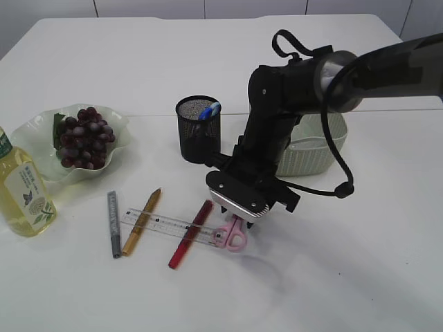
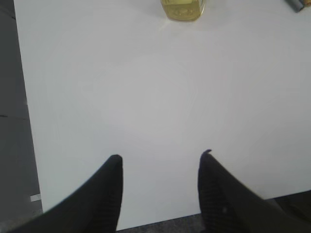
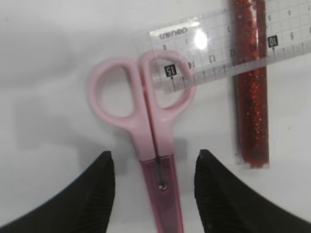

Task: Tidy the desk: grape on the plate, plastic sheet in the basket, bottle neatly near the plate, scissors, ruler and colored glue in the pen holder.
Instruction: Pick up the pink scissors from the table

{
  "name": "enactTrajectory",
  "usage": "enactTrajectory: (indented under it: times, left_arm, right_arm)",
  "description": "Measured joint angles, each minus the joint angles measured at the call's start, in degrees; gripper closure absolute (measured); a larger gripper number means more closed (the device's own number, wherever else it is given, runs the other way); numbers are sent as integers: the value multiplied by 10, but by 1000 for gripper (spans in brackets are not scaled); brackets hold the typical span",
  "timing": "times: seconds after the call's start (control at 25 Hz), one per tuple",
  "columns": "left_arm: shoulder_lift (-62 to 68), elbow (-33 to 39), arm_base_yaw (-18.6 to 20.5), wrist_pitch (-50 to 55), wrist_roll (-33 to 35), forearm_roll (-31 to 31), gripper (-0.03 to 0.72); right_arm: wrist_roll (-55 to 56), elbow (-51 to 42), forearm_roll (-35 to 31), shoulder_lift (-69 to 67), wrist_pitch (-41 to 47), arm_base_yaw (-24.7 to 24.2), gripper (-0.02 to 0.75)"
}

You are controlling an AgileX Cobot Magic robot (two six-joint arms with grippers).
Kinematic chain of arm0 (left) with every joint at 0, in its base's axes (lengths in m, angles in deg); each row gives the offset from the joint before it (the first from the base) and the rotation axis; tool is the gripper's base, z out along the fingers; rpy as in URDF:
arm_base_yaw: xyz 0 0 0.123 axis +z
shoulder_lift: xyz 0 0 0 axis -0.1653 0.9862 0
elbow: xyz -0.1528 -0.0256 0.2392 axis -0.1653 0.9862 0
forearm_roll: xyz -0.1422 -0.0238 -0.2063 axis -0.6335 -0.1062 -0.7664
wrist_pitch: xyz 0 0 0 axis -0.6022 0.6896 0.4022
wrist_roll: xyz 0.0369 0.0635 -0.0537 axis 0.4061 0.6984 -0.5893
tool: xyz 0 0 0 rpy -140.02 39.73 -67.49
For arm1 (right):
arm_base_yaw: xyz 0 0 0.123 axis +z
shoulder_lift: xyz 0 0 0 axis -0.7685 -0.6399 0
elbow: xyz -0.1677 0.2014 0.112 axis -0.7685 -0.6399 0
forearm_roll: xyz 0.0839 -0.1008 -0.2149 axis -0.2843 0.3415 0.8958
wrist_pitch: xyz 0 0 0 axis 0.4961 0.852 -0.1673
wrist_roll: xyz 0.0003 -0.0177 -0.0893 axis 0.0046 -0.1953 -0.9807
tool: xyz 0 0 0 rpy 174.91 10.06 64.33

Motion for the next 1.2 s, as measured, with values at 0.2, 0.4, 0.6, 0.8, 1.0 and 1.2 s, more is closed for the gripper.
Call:
enactTrajectory:
  times: [0.2,0.4,0.6,0.8,1.0,1.2]
  left_arm:
    - [0,0,0,0,0,0,318]
    - [0,0,0,0,0,0,318]
    - [0,0,0,0,-1,1,318]
    - [0,0,0,0,-1,1,318]
    - [0,0,0,0,-3,1,318]
    - [0,0,0,0,-4,1,318]
  right_arm:
    - [-3,0,7,-3,0,0,347]
    - [-5,4,10,-11,0,2,347]
    - [-6,5,11,-11,0,3,347]
    - [-6,5,13,-12,0,3,359]
    - [-5,9,20,-16,7,4,382]
    - [4,14,35,-21,15,5,385]
